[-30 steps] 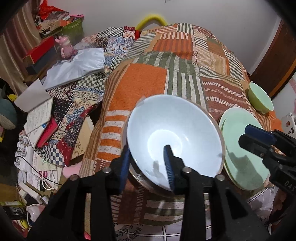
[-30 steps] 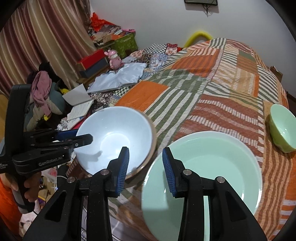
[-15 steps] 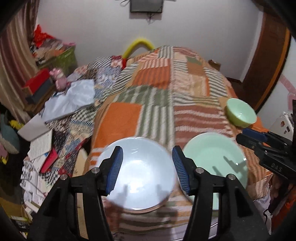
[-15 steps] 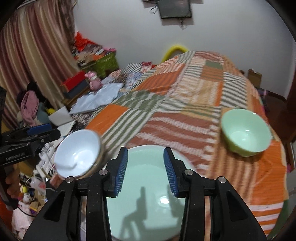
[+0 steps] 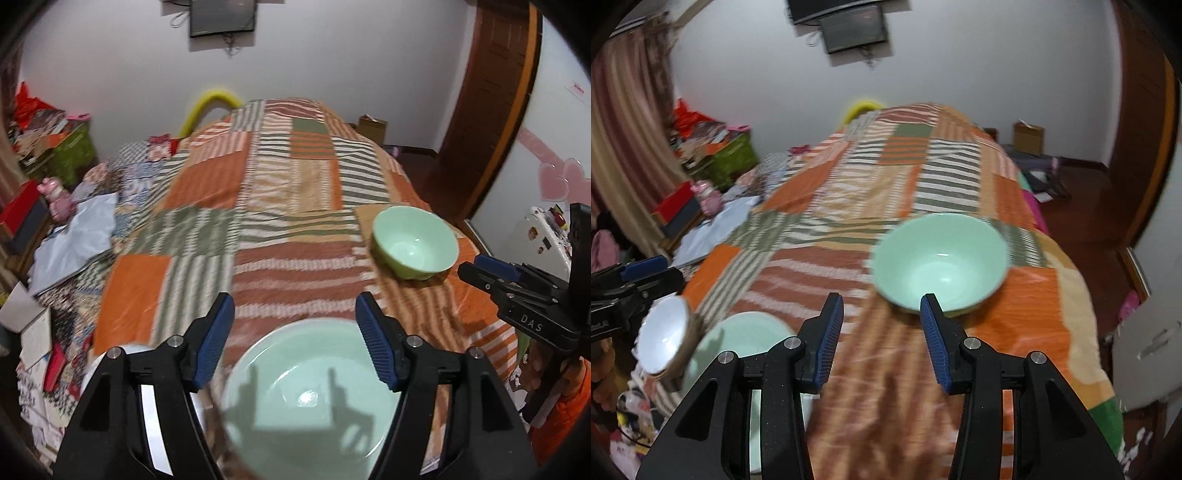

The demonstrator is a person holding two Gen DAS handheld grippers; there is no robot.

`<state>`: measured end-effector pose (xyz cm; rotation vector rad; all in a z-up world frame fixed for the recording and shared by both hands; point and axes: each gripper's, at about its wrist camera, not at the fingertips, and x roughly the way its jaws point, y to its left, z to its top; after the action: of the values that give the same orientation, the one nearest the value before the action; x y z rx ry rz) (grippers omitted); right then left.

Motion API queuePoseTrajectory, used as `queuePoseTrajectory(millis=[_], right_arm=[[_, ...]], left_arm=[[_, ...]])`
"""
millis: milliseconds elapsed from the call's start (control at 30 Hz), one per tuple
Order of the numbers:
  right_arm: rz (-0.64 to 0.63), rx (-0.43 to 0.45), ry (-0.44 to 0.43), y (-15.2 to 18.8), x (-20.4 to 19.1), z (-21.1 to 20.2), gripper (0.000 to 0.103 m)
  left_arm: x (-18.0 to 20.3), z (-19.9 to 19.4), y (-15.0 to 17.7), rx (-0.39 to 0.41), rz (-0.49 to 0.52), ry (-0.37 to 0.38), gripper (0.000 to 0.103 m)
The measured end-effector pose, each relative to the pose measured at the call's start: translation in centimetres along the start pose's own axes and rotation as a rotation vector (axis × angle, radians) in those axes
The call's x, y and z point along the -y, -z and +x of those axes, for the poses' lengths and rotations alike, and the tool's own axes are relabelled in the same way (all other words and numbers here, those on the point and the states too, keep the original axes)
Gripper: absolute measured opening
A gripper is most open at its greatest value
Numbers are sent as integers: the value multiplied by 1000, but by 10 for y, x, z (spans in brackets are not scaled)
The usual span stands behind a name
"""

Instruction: Organize plates and bowls

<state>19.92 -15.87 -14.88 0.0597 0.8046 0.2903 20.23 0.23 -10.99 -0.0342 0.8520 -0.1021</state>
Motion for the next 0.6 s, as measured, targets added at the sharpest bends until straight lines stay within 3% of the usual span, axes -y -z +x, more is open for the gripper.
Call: queuePoseTrajectory(millis=[333,600], right_arm=[[48,-33,88,-10,50,20,40],[80,-73,95,-16,72,49,40]], left_arm=[[42,79,-37,-101,39,91,68],[66,131,-52,-169,71,129,68]])
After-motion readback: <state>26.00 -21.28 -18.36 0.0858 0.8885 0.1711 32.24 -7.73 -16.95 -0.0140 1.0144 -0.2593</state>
